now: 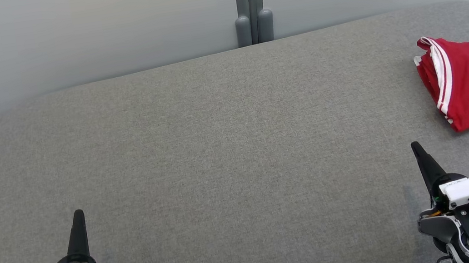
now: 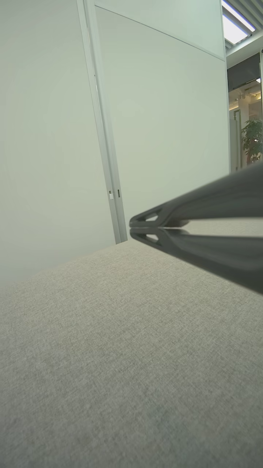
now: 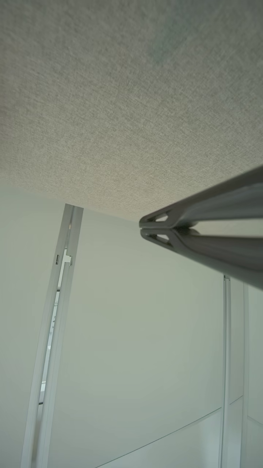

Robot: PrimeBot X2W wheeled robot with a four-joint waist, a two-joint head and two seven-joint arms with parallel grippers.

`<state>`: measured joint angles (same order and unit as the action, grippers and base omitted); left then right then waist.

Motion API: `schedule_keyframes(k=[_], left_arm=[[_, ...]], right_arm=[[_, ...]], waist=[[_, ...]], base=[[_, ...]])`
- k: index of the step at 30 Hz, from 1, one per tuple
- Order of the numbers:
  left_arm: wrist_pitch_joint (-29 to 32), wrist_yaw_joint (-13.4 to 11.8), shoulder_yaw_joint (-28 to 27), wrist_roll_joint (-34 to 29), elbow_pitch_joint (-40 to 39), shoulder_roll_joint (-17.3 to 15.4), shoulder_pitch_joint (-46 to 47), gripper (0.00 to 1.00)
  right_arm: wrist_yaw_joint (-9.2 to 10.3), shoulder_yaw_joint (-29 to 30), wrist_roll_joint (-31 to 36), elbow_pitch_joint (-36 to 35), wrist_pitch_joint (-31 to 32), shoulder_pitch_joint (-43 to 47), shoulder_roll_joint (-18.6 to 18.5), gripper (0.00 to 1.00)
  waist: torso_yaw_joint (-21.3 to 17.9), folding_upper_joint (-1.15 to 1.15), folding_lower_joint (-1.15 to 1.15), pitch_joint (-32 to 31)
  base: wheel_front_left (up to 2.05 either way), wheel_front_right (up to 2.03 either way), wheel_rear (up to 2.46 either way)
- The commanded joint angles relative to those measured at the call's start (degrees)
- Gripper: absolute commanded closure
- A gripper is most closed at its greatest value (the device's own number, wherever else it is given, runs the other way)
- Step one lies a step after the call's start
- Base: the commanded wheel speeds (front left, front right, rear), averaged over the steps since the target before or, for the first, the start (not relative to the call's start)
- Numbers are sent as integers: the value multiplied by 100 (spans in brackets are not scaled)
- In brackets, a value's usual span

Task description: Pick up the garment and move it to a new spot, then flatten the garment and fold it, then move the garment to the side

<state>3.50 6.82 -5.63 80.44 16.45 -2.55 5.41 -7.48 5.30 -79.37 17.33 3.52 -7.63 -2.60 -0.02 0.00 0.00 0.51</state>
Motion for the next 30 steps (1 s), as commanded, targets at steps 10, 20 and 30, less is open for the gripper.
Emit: schedule_keyframes(k=[10, 20, 30], left_arm=[[132, 48, -65, 510, -113, -46, 136, 100], [243, 74, -98, 882, -177, -48, 141, 100], [332, 87, -122, 1197, -225, -51, 153, 100]], right_arm=[[-3, 56, -515, -148, 132, 61, -38, 100], [-2, 94, -964, -233, 239, 97, -40, 100], [-2, 123, -1315, -300, 321, 129, -41, 100]], waist=[[1, 0, 0, -11], [2, 0, 0, -23], [2, 0, 0, -33]], base=[[0, 0, 0], [0, 0, 0], [0, 0, 0]])
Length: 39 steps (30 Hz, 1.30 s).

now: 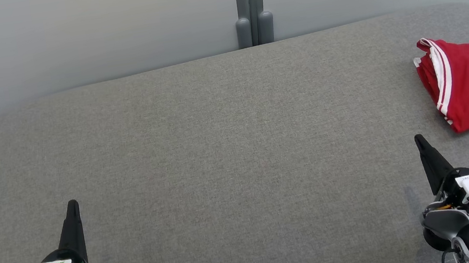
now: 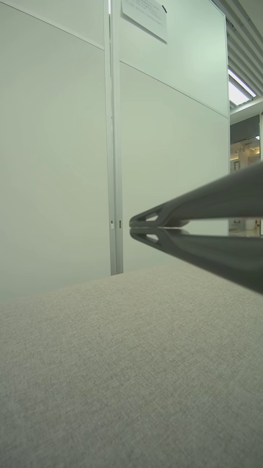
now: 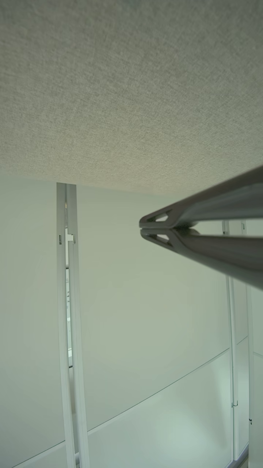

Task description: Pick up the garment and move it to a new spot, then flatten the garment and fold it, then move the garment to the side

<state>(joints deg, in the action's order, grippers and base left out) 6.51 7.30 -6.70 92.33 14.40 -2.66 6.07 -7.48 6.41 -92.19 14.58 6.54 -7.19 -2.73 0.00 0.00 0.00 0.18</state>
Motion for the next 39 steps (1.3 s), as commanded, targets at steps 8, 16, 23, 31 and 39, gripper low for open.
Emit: schedule_keyframes(k=[8, 16, 23, 31, 39], left_arm=[[30, 39, -15, 9, -18, -40, 83, 100], [30, 39, -14, 9, -19, -40, 81, 100], [30, 39, -14, 8, -19, -39, 80, 100], [30, 39, -14, 8, -19, -39, 80, 100], [30, 39, -14, 8, -19, -39, 79, 100]], right_arm=[[-2, 11, -33, -24, 18, 81, -28, 100], [-2, 11, -33, -24, 18, 79, -28, 100], [-2, 11, -34, -24, 18, 79, -28, 100], [-2, 11, -35, -24, 18, 79, -28, 100], [-2, 11, -34, -24, 18, 79, -28, 100]], waist=[[0, 0, 0, 0], [0, 0, 0, 0], [0, 0, 0, 0], [0, 0, 0, 0], [0, 0, 0, 0]], base=[[0, 0, 0], [0, 0, 0], [0, 0, 0], [0, 0, 0], [0, 0, 0]])
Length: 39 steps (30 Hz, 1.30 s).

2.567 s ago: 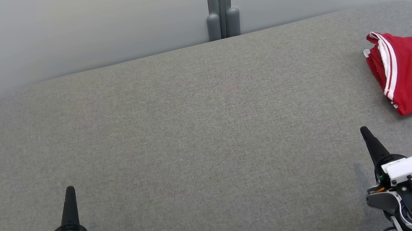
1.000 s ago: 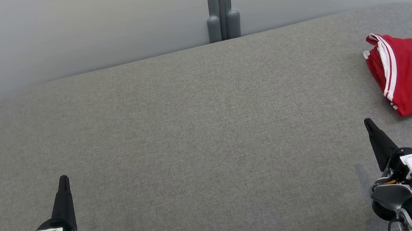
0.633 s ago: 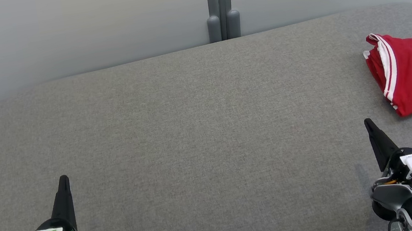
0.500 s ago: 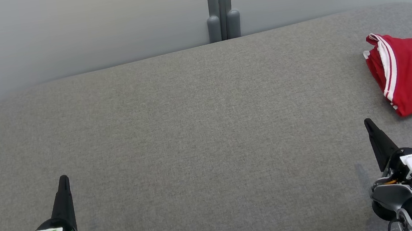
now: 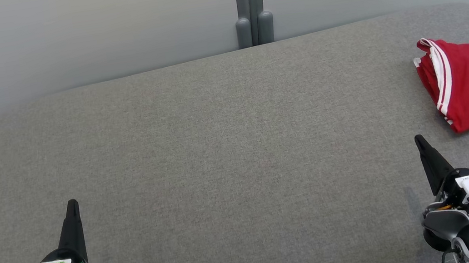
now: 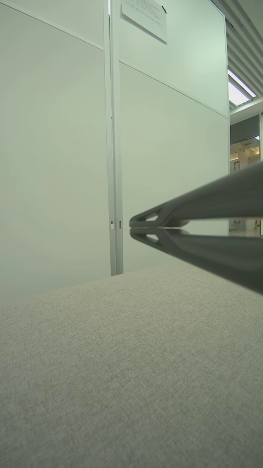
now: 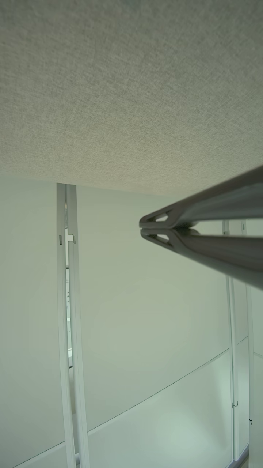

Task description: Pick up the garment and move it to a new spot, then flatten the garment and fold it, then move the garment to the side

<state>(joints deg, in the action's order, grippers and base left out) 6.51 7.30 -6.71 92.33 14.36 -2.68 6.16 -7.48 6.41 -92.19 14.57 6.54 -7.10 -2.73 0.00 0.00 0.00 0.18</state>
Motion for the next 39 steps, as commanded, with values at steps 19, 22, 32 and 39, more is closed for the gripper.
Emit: schedule_keyframes(k=[19, 22, 32, 39], left_arm=[[30, 38, -13, 8, -16, -38, 70, 100], [30, 39, -13, 8, -16, -38, 70, 100], [30, 39, -13, 8, -16, -38, 70, 100], [30, 39, -12, 8, -16, -38, 70, 100]], right_arm=[[-2, 10, -34, -23, 18, 69, -28, 100], [-2, 10, -34, -23, 18, 69, -28, 100], [-2, 10, -34, -23, 18, 69, -28, 100], [-2, 10, -34, -23, 17, 69, -28, 100]], waist=[[0, 0, 0, 0], [0, 0, 0, 0], [0, 0, 0, 0], [0, 0, 0, 0]], base=[[0, 0, 0], [0, 0, 0], [0, 0, 0], [0, 0, 0]])
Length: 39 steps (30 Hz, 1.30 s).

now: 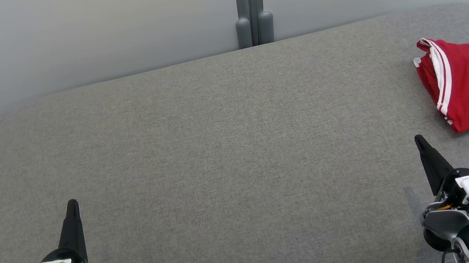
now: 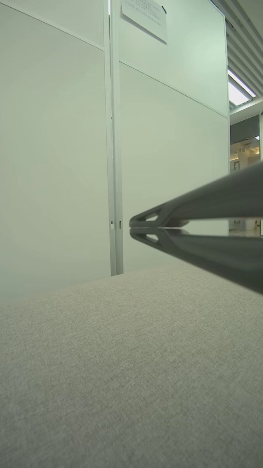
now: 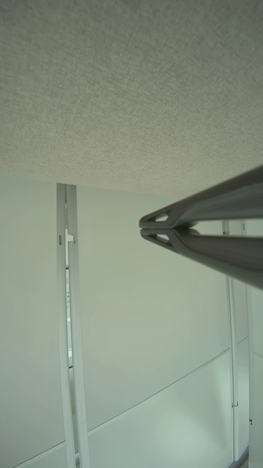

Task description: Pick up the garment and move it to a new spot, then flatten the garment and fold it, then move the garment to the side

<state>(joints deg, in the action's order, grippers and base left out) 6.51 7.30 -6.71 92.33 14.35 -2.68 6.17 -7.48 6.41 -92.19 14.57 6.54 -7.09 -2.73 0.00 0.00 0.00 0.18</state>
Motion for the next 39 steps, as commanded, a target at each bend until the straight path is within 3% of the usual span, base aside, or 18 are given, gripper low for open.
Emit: schedule_keyframes(k=[1, 39], left_arm=[[30, 39, -12, 9, -15, -38, 70, 100], [29, 40, -12, 9, -16, -38, 69, 100]], right_arm=[[-2, 10, -34, -23, 17, 69, -28, 100], [-2, 10, -35, -23, 17, 68, -27, 100]], waist=[[0, 0, 0, 0], [0, 0, 0, 0]], base=[[0, 0, 0], [0, 0, 0]])
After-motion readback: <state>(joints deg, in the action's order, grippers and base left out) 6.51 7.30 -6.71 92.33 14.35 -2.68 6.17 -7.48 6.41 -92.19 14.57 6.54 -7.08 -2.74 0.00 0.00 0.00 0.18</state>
